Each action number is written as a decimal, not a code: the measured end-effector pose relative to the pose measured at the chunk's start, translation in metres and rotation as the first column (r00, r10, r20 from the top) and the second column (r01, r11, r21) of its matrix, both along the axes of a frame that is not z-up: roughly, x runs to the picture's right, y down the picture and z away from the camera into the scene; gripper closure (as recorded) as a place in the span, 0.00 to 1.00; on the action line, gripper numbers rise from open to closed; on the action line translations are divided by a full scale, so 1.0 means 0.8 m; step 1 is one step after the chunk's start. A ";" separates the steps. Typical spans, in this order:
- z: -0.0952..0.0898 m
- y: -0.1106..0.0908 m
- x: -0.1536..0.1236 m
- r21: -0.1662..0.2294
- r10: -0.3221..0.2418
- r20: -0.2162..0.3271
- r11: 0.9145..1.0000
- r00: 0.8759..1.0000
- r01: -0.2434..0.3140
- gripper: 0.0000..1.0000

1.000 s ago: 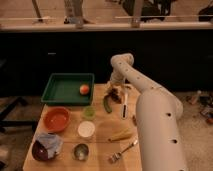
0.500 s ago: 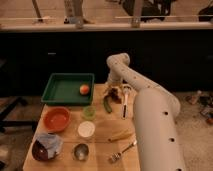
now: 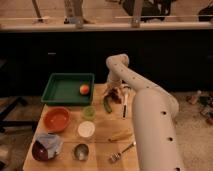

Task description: Place grapes in plastic cup

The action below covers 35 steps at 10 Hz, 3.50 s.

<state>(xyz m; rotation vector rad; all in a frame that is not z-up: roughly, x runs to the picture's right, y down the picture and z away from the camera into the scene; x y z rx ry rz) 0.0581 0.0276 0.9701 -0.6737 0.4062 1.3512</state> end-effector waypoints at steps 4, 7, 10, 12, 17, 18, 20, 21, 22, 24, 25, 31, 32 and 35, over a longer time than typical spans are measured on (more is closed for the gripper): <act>0.011 0.012 0.002 -0.025 0.020 -0.002 0.999 1.000 -0.020 0.23; 0.017 0.017 0.002 -0.033 0.029 0.005 0.999 1.000 -0.029 0.54; 0.017 0.015 0.007 -0.030 0.035 0.007 0.999 0.999 -0.035 0.85; 0.011 0.010 0.008 -0.013 0.011 0.010 1.000 1.000 -0.011 0.99; -0.033 -0.027 0.022 0.102 -0.141 0.062 0.986 0.988 0.134 1.00; -0.043 -0.035 0.026 0.139 -0.192 0.106 0.974 0.976 0.176 1.00; -0.058 -0.043 0.037 0.199 -0.263 0.180 0.953 0.948 0.226 1.00; -0.063 -0.046 0.037 0.214 -0.286 0.204 0.946 0.936 0.243 1.00; -0.069 -0.049 0.034 0.234 -0.320 0.236 0.935 0.917 0.266 1.00; -0.088 -0.059 0.032 0.292 -0.405 0.308 0.901 0.861 0.320 1.00; -0.101 -0.066 0.029 0.326 -0.441 0.338 0.884 0.831 0.337 1.00; -0.175 -0.084 0.003 0.473 -0.635 0.436 0.765 0.638 0.437 1.00; -0.183 -0.084 0.003 0.479 -0.641 0.434 0.760 0.633 0.440 1.00; -0.182 -0.084 0.001 0.480 -0.642 0.436 0.758 0.631 0.441 1.00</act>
